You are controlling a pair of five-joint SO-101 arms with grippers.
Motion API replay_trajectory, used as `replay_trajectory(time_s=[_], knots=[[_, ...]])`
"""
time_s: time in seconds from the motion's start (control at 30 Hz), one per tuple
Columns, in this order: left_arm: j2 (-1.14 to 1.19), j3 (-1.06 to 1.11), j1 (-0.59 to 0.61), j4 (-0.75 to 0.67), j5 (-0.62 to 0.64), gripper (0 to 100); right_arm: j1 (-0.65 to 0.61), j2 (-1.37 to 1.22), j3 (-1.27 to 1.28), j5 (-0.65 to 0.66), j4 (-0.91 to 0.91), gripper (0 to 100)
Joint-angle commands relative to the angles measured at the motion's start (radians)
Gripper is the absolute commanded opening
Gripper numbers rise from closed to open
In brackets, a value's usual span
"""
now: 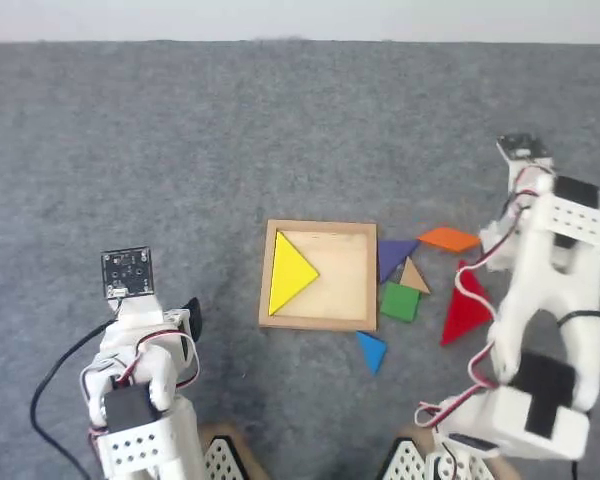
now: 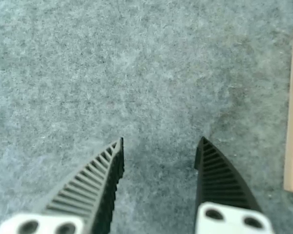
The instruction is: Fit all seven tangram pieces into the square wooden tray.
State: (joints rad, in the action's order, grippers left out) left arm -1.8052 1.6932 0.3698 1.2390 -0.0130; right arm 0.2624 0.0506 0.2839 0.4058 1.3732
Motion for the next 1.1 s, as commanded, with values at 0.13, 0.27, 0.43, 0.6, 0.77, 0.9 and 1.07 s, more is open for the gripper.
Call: replay_trajectory(time_s=[0.13, 0.27, 0.43, 0.6, 0.77, 0.9, 1.07], knots=[[-0.018, -0.010, 0.005, 0.005, -0.006, 23, -0.153, 0.193, 0.186, -0.327, -0.064, 16.9], [-0.018, -0.010, 0.005, 0.005, -0.006, 23, -0.170, 0.234, 0.331, -0.393, -0.203, 16.9], [-0.018, -0.010, 0.005, 0.005, -0.006, 23, -0.148, 0.234, 0.442, -0.307, -0.325, 17.3], [-0.018, -0.010, 0.005, 0.005, -0.006, 23, -0.136, 0.234, 0.476, -0.388, -0.355, 26.6], [-0.018, -0.010, 0.005, 0.005, -0.006, 23, -0.120, 0.234, 0.509, -0.385, -0.394, 36.6], [-0.018, -0.010, 0.005, 0.005, -0.006, 23, -0.097, 0.232, 0.525, -0.387, -0.390, 31.0], [-0.018, -0.010, 0.005, 0.005, -0.006, 23, -0.171, 0.232, 0.548, -0.377, -0.395, 20.6]])
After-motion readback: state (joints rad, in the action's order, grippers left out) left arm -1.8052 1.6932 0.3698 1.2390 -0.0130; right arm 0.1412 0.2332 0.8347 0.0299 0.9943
